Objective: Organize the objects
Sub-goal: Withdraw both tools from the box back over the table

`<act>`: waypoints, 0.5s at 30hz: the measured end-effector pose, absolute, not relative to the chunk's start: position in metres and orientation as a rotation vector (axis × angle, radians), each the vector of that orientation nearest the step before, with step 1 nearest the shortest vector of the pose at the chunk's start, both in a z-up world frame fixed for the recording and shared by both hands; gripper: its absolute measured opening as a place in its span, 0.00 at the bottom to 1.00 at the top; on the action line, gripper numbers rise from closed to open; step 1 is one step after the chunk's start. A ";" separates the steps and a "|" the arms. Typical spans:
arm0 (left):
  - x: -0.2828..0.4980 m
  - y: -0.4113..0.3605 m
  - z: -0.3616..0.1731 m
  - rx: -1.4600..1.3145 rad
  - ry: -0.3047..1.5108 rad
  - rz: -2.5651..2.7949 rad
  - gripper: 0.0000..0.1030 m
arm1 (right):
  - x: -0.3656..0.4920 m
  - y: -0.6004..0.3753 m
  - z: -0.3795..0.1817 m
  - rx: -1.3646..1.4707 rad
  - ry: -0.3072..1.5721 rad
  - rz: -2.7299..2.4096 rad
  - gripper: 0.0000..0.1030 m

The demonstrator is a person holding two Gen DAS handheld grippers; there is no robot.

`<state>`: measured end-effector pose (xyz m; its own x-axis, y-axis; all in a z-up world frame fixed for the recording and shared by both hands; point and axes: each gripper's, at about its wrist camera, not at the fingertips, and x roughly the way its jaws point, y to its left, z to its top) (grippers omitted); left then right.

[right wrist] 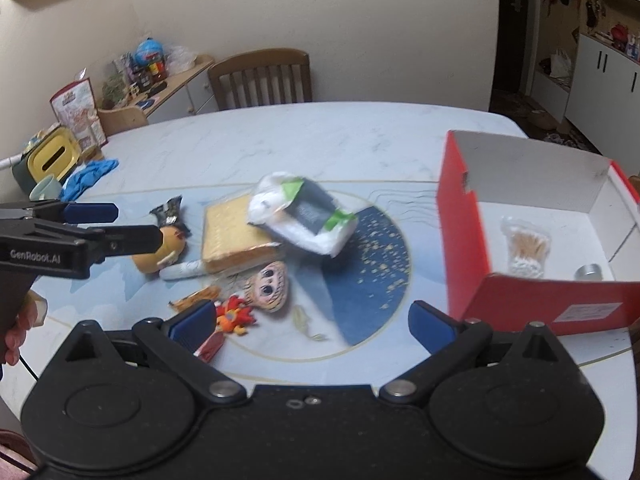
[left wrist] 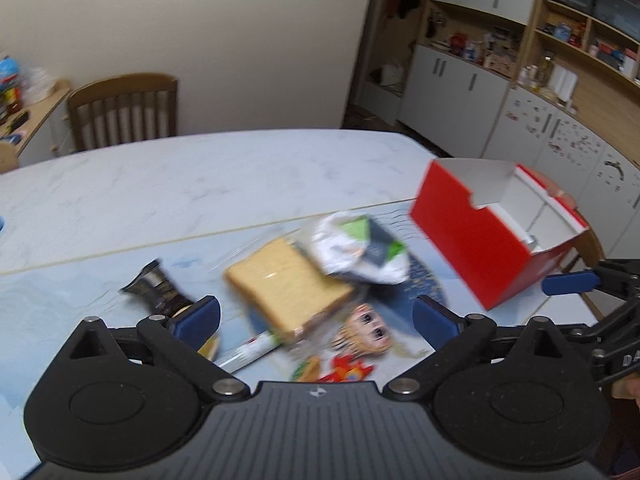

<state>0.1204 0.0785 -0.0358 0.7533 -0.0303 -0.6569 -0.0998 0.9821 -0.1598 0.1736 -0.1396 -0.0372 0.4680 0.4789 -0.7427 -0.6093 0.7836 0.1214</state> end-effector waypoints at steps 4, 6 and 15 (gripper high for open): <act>0.111 0.099 -0.051 -0.195 0.724 0.081 1.00 | 0.165 -0.123 -0.048 -0.193 0.872 0.695 0.99; 0.108 0.105 -0.058 -0.176 0.722 0.110 1.00 | 0.162 -0.114 -0.054 -0.202 0.882 0.708 0.99; 0.113 0.135 -0.087 -0.139 0.742 0.172 1.00 | 0.144 -0.075 -0.079 -0.259 0.906 0.775 0.99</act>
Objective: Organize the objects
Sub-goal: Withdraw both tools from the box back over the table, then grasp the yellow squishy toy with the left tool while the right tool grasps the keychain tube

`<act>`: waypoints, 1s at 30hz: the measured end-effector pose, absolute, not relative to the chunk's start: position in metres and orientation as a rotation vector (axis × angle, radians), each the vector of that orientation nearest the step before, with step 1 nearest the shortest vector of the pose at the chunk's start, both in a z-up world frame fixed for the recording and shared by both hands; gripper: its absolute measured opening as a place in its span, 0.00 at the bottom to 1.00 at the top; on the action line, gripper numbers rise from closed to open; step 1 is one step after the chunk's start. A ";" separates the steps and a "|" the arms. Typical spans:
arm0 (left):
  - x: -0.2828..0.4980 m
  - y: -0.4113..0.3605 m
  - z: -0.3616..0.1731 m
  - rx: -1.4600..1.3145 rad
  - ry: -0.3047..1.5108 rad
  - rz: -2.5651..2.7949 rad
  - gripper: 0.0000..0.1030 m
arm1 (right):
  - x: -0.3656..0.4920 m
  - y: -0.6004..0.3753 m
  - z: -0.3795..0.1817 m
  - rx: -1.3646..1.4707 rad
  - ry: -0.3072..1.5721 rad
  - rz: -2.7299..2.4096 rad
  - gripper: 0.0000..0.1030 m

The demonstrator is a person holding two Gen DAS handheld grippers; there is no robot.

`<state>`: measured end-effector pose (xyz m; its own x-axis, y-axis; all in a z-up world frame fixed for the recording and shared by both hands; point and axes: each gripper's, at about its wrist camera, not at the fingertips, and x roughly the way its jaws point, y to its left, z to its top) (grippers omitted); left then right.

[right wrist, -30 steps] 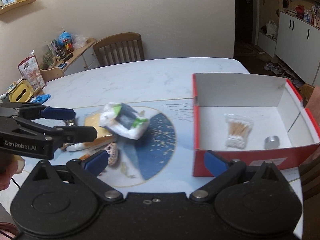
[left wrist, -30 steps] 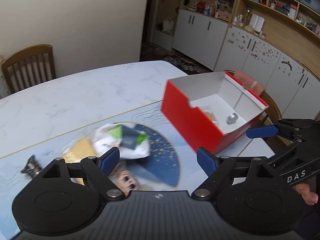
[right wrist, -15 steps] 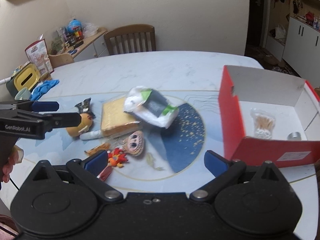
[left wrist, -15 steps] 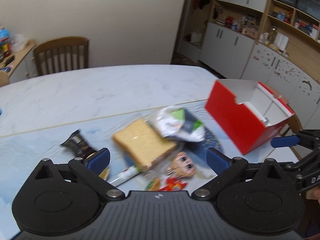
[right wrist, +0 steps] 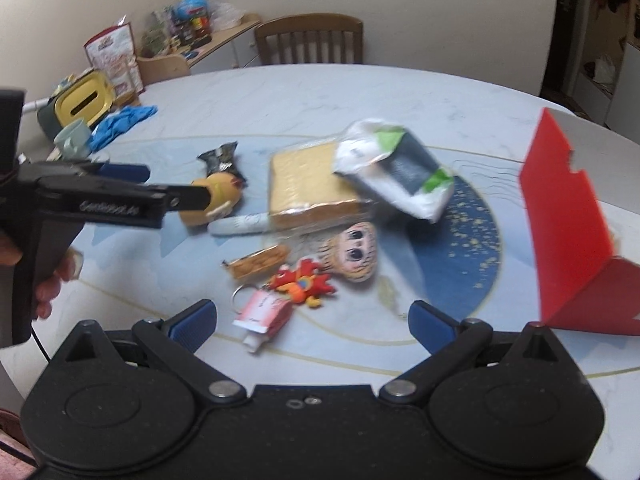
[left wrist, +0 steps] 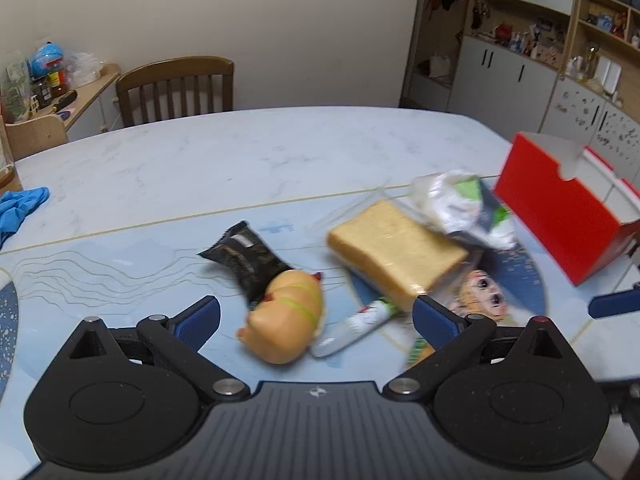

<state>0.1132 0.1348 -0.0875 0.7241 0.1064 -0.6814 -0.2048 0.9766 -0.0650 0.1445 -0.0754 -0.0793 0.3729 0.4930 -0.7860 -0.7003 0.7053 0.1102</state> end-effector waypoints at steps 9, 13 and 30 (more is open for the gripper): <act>0.129 0.158 -0.116 -0.132 0.771 0.199 1.00 | 0.135 -0.047 -0.113 -0.333 0.934 0.792 0.99; 0.133 0.159 -0.122 -0.131 0.775 0.193 1.00 | 0.133 -0.039 -0.124 -0.371 0.937 0.789 0.98; 0.137 0.166 -0.140 -0.163 0.806 0.229 0.98 | 0.132 -0.025 -0.140 -0.407 0.924 0.798 0.76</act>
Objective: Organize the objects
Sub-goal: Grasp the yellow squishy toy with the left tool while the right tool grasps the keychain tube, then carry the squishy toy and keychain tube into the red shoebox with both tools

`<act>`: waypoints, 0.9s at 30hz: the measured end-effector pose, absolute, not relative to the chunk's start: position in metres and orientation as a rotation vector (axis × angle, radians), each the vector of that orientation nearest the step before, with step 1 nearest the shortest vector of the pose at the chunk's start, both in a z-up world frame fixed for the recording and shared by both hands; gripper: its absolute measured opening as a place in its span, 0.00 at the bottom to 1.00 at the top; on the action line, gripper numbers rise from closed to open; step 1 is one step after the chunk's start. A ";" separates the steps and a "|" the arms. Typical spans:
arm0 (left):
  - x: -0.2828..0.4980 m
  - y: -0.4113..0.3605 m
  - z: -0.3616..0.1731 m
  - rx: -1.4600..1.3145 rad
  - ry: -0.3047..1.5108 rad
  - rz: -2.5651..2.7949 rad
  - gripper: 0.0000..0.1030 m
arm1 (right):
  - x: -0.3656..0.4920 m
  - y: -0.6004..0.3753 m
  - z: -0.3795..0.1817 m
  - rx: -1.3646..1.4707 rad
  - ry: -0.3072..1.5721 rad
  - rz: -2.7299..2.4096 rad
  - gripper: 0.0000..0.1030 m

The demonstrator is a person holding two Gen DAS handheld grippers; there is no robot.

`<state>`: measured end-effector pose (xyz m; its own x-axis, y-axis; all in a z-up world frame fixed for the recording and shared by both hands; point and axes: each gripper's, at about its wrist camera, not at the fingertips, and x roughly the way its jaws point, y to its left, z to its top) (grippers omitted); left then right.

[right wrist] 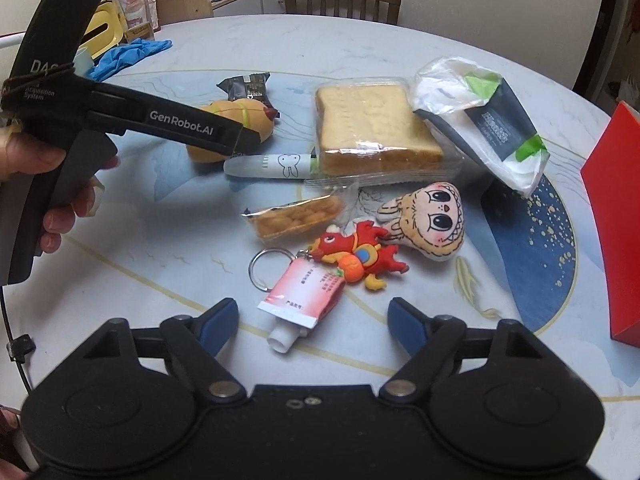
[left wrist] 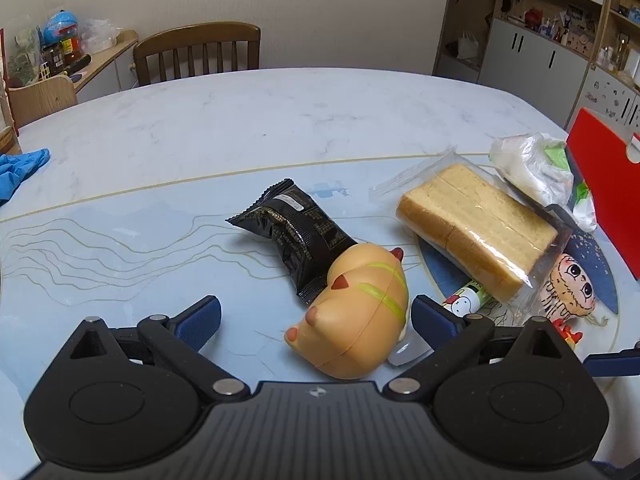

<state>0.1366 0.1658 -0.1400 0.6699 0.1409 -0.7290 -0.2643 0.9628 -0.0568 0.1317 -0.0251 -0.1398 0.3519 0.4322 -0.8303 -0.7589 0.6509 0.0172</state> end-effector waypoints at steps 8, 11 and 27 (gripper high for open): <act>0.134 0.163 -0.137 -0.206 0.796 0.173 0.66 | 0.126 -0.024 -0.137 -0.428 0.896 0.807 0.55; 0.133 0.159 -0.135 -0.197 0.794 0.163 0.58 | 0.125 -0.023 -0.136 -0.428 0.893 0.806 0.44; 0.115 0.149 -0.119 -0.244 0.767 0.215 0.49 | 0.132 -0.051 -0.121 -0.402 0.851 0.800 0.27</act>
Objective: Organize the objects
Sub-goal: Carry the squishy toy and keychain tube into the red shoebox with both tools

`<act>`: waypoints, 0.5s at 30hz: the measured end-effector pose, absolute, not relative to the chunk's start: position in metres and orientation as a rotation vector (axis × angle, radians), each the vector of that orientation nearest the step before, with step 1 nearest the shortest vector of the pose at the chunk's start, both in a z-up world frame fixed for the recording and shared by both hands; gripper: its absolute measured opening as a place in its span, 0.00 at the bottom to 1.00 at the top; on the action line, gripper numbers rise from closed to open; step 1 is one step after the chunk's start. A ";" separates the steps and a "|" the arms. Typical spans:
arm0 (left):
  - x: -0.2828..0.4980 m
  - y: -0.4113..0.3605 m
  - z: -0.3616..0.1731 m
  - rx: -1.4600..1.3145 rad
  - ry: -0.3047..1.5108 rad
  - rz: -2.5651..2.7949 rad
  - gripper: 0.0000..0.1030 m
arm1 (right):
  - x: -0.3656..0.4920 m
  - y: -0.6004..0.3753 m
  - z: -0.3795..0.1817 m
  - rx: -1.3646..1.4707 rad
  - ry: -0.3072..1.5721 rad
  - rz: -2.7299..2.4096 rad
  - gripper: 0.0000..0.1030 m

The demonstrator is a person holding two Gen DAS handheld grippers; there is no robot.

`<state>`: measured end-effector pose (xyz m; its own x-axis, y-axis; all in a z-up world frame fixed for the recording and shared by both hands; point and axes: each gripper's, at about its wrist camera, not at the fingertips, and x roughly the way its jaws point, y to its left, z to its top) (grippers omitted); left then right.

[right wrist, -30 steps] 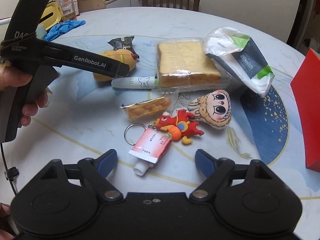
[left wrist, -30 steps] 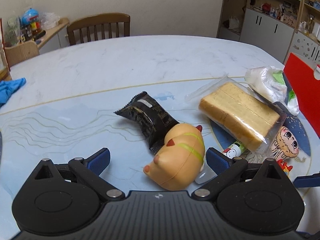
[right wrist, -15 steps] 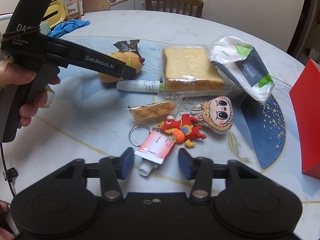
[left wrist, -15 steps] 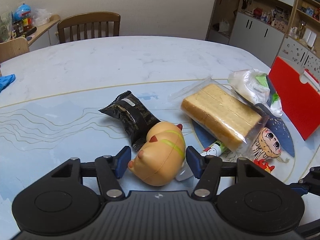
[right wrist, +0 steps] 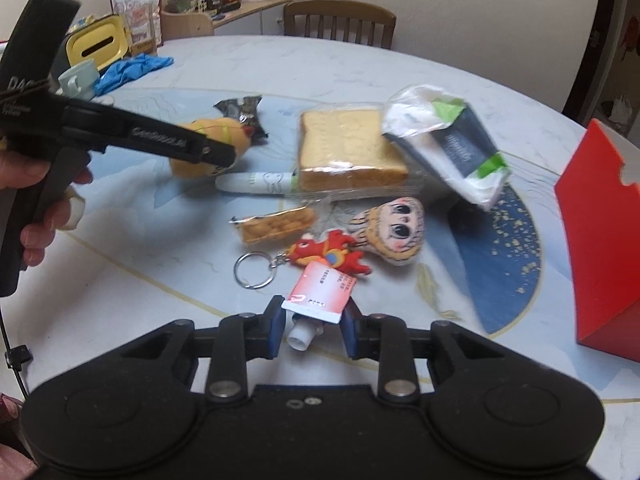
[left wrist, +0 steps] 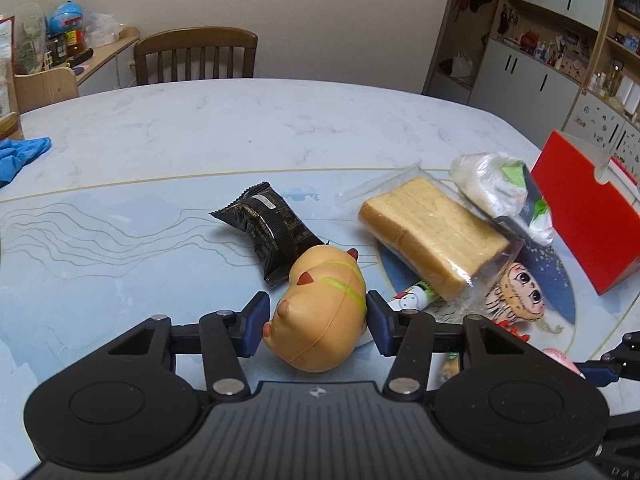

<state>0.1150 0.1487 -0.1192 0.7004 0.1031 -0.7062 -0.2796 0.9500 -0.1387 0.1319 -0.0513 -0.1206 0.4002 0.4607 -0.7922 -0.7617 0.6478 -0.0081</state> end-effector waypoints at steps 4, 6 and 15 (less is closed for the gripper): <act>0.109 0.140 -0.106 -0.245 0.747 0.224 0.49 | 0.135 -0.067 -0.109 -0.373 0.824 0.790 0.27; 0.106 0.134 -0.098 -0.241 0.735 0.218 0.49 | 0.140 -0.075 -0.102 -0.356 0.812 0.783 0.27; 0.111 0.089 -0.063 -0.220 0.709 0.156 0.49 | 0.164 -0.108 -0.068 -0.300 0.765 0.741 0.27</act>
